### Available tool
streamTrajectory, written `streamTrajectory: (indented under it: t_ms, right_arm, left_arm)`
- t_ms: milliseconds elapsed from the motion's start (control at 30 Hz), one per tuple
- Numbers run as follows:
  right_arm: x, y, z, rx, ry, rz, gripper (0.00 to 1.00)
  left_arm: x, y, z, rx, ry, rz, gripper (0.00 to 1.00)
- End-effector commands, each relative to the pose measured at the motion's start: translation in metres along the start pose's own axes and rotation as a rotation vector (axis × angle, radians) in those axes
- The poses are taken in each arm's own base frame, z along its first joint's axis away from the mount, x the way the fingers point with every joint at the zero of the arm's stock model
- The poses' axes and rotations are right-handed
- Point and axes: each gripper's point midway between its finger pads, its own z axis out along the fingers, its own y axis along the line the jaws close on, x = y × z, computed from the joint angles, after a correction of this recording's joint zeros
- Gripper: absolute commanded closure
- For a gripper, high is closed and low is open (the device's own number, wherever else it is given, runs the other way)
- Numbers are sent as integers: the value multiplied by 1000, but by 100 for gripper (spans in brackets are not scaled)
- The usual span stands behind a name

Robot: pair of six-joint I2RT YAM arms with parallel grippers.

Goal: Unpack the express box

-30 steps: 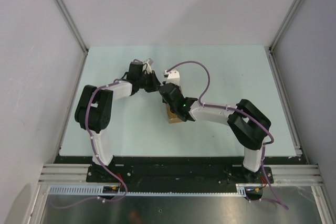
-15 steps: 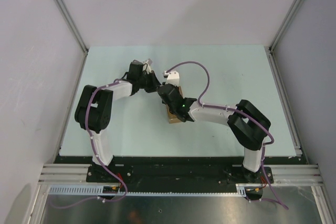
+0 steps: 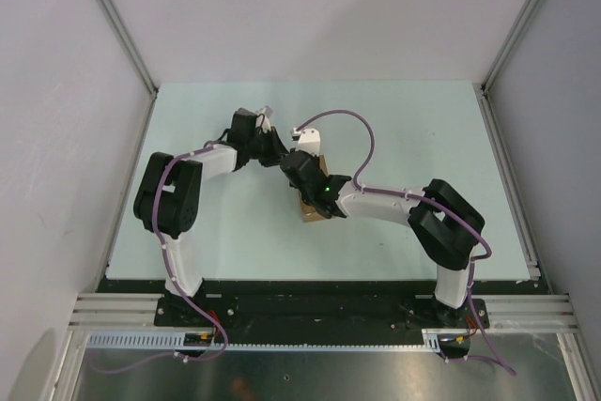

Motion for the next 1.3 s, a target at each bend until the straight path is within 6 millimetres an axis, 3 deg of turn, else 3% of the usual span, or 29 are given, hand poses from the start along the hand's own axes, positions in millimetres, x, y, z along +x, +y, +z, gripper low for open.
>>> streamTrajectory:
  t_ms: [0, 567, 833, 1033, 1267]
  right_arm:
    - [49, 9, -32, -45, 186, -105, 100]
    - [66, 4, -53, -27, 246, -152, 100]
    - [64, 2, -62, -14, 220, -184, 100]
    - [41, 9, -60, -39, 145, -174, 100]
    - [0, 11, -50, -58, 50, -89, 100]
  left_arm:
    - [22, 44, 6, -178, 48, -37, 91]
    - [27, 52, 7, -222, 56, -72, 93]
    - [27, 57, 6, -250, 56, -64, 94]
    - [28, 54, 6, -241, 63, -57, 94]
    - [33, 50, 8, -232, 77, -48, 94]
